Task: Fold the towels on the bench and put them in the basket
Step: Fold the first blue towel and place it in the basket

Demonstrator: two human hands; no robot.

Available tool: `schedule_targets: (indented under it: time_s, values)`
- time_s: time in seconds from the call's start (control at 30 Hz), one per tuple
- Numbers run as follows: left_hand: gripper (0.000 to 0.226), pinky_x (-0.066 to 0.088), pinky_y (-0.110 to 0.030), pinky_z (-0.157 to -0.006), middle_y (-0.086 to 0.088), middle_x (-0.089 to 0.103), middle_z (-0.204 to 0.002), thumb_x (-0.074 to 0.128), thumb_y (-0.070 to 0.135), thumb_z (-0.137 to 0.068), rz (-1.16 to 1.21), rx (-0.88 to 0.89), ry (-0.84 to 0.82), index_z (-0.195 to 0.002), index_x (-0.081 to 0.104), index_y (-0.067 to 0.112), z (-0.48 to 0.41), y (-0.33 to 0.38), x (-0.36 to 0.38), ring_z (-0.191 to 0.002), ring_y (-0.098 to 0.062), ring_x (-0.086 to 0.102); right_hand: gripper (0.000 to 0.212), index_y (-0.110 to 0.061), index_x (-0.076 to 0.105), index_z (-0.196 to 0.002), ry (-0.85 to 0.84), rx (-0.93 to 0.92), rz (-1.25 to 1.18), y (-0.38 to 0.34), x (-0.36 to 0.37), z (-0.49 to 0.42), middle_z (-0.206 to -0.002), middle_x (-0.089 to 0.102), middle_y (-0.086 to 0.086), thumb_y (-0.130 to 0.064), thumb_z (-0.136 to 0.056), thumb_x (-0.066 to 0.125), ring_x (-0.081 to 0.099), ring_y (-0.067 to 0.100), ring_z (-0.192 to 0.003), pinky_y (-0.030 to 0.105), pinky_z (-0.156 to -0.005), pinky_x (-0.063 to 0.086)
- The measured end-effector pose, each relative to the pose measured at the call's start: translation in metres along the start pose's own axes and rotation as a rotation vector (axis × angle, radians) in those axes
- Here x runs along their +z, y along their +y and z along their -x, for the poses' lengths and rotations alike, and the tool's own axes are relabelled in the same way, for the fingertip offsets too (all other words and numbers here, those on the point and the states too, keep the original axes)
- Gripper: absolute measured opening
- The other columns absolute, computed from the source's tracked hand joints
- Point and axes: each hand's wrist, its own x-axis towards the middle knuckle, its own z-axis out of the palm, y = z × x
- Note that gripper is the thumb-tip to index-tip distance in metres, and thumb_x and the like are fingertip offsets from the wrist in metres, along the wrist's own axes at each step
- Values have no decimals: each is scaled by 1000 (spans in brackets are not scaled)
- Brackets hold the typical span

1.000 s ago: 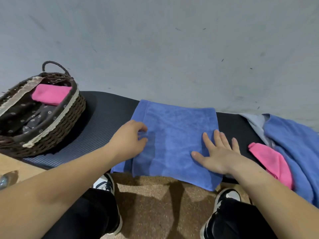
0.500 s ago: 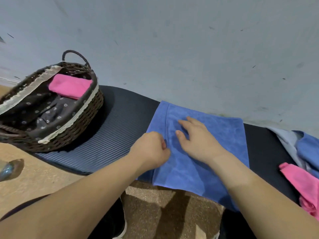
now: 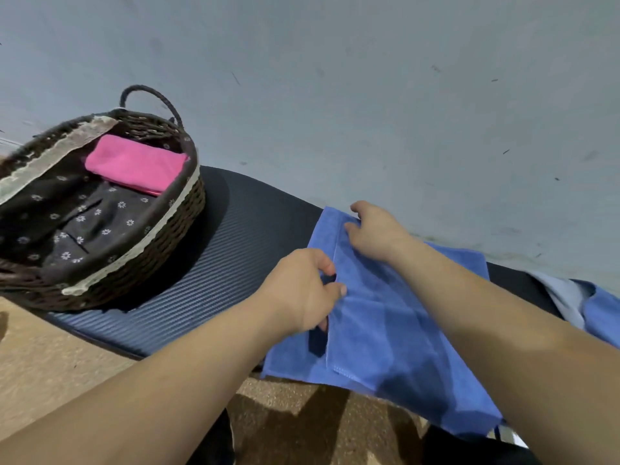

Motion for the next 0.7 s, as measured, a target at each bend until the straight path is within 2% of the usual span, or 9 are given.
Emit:
schedule_targets:
  time_s: [0.07,0.13,0.2,0.23,0.3,0.37,0.43,0.53,0.7]
  values:
    - [19,58,-34,-59,0,66,-63,75,28,-90,-5,24,-5,-104,62,22,1,-3,0,-56,-19,66,45,-11,49,-146,37,33,2,3,4,-13,-138,60,10,-24,-103,50,58,31,-124,40,-105,47]
    - [25,56,-31,-64,5,67,-69,77,29,-88,-53,73,3,-108,64,21,3,-5,-1,-60,-14,64,30,-11,67,-123,96,34,21,7,8,-21,-119,69,9,-21,-99,53,65,31,-108,43,-95,54]
    - [32,52,-28,-66,6,70,-76,78,28,-87,-50,90,-6,-114,63,23,4,-4,-2,-66,-12,66,17,-14,72,-99,162,20,42,9,10,-24,-105,67,5,-21,-96,57,64,29,-94,42,-83,57]
    - [33,53,-29,-66,4,72,-79,79,25,-85,-40,84,-12,-114,63,24,4,-3,-3,-68,-14,66,14,-17,72,-96,197,13,50,10,11,-23,-105,61,2,-22,-96,58,61,26,-92,41,-81,56]
    - [24,55,-38,-65,1,70,-77,79,19,-80,-75,68,-19,-98,63,23,3,-6,0,-64,-22,60,11,-22,70,-95,247,-14,55,9,11,-22,-106,56,0,-24,-96,60,58,23,-91,39,-79,54]
    - [26,49,-38,-62,1,58,-70,75,19,-72,-126,44,-31,-86,54,26,5,-9,5,-63,-19,48,10,-21,65,-91,263,-41,11,9,10,-20,-100,63,0,-24,-97,57,60,23,-87,38,-74,54]
    - [26,46,-32,-65,8,60,-76,74,23,-71,-170,12,-50,-89,56,28,10,-12,9,-67,-19,54,10,-18,58,-95,272,-23,-74,7,7,-16,-92,66,1,-23,-99,51,62,25,-84,40,-73,54]
    - [29,55,-32,-69,10,67,-85,71,24,-81,-211,46,-23,-106,57,31,20,-6,11,-79,-16,65,13,-13,51,-105,323,36,-55,2,-2,-9,-91,64,3,-24,-101,44,62,31,-84,42,-76,50]
    - [21,44,-28,-54,9,54,-63,64,18,-82,-25,98,-16,-96,52,29,30,5,1,-54,-14,50,18,-11,49,-110,431,-20,61,-23,-23,-4,-88,64,4,-24,-102,39,60,34,-83,42,-82,46]
